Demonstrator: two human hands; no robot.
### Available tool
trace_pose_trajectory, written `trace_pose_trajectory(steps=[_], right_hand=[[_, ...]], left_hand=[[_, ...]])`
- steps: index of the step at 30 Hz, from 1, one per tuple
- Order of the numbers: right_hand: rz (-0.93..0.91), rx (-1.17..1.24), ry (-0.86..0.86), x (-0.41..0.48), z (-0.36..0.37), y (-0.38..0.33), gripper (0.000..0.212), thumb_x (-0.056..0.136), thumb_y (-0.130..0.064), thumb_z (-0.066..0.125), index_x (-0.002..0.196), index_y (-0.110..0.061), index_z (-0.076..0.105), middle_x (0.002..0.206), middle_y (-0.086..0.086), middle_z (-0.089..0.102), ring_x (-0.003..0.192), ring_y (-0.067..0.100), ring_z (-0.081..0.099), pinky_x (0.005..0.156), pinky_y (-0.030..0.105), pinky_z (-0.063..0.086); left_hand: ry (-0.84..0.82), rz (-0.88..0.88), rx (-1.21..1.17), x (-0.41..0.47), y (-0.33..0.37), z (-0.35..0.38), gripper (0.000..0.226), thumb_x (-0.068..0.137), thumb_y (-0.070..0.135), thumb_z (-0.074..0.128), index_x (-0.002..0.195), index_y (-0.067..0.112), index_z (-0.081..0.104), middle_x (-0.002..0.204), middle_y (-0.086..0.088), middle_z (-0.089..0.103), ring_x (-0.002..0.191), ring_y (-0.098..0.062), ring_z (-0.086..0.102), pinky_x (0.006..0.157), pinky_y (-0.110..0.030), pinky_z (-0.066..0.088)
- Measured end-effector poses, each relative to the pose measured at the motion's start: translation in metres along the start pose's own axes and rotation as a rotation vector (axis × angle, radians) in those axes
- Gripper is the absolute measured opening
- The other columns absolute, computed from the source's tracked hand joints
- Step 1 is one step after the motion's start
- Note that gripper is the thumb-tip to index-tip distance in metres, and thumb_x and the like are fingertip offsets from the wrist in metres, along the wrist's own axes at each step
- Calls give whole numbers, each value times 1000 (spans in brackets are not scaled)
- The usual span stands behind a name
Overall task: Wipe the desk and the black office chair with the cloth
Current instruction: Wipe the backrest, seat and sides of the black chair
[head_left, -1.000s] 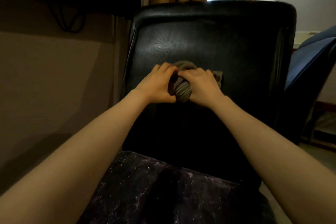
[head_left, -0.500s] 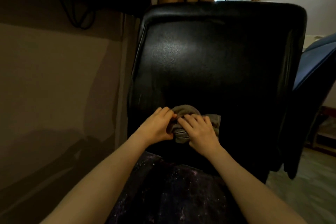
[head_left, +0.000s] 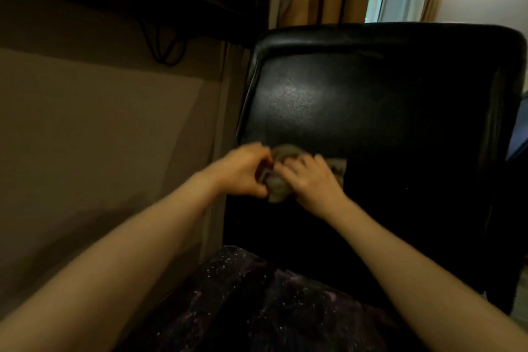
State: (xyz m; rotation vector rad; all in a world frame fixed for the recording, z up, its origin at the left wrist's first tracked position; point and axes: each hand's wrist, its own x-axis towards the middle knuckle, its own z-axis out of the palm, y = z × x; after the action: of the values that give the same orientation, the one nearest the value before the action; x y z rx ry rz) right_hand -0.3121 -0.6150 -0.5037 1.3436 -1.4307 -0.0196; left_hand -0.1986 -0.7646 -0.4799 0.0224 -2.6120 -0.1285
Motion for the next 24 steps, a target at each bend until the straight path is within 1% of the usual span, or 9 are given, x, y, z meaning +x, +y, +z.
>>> trace_pose_trajectory(steps=[2, 4, 5, 7, 9, 12, 16, 20, 24], right_hand=[[28, -22, 63, 44, -7, 21, 47, 66, -17, 36, 103, -13, 65, 82, 9, 68, 65, 29, 59, 62, 32, 33], [83, -44, 89, 84, -16, 35, 45, 69, -16, 38, 99, -10, 71, 82, 13, 68, 66, 33, 63, 60, 30, 45], [127, -34, 20, 99, -19, 41, 44, 71, -13, 42, 105, -9, 69, 90, 16, 67, 76, 35, 64, 65, 35, 48], [258, 69, -236, 116, -16, 48, 54, 78, -6, 51, 131, -15, 52, 126, 14, 56, 114, 35, 52, 91, 45, 40], [394, 193, -455, 117, -7, 46, 66, 82, -15, 57, 142, -25, 35, 144, 6, 39, 133, 26, 32, 107, 51, 21], [414, 201, -411, 104, 7, 34, 69, 79, -27, 60, 142, -28, 34, 142, 3, 39, 132, 25, 32, 107, 50, 19], [386, 206, -412, 88, 10, 13, 67, 78, -30, 60, 141, -29, 37, 139, 1, 43, 128, 26, 35, 105, 49, 21], [302, 151, -461, 59, 16, -22, 66, 78, -32, 60, 140, -30, 36, 138, 0, 44, 126, 24, 36, 102, 42, 23], [174, 169, -519, 25, 26, -45, 64, 83, -31, 58, 142, -26, 35, 139, 2, 42, 128, 25, 33, 105, 41, 20]], left_hand=[[216, -1, -4, 12, -9, -30, 61, 57, 45, 64, 104, 5, 60, 100, -16, 57, 94, -30, 54, 78, -29, 39], [340, -67, -15, 25, -14, -54, 55, 65, 35, 69, 112, 8, 56, 109, -15, 53, 104, -30, 52, 82, -33, 40], [366, -108, -17, 35, -17, -62, 52, 70, 26, 71, 117, 10, 54, 115, -14, 51, 109, -30, 50, 84, -33, 40], [357, -167, -3, 51, -21, -70, 52, 77, 18, 69, 125, 13, 51, 124, -12, 49, 116, -28, 48, 88, -32, 39], [314, -208, 33, 59, -25, -63, 53, 78, 17, 68, 128, 15, 50, 126, -13, 48, 117, -30, 48, 90, -32, 39], [340, -228, 0, 54, -34, -41, 50, 76, 16, 69, 123, 14, 54, 121, -12, 50, 113, -30, 50, 87, -32, 40], [344, -211, -67, 30, -44, -23, 46, 68, 19, 75, 112, 15, 63, 107, -10, 56, 101, -26, 55, 83, -31, 43], [268, -196, -80, -1, -54, 3, 40, 63, 17, 80, 100, 11, 66, 89, -2, 50, 88, -25, 57, 74, -27, 41], [100, -232, -129, -25, -59, 38, 36, 63, 21, 80, 95, 16, 65, 89, 4, 53, 82, -15, 54, 71, -24, 43]])
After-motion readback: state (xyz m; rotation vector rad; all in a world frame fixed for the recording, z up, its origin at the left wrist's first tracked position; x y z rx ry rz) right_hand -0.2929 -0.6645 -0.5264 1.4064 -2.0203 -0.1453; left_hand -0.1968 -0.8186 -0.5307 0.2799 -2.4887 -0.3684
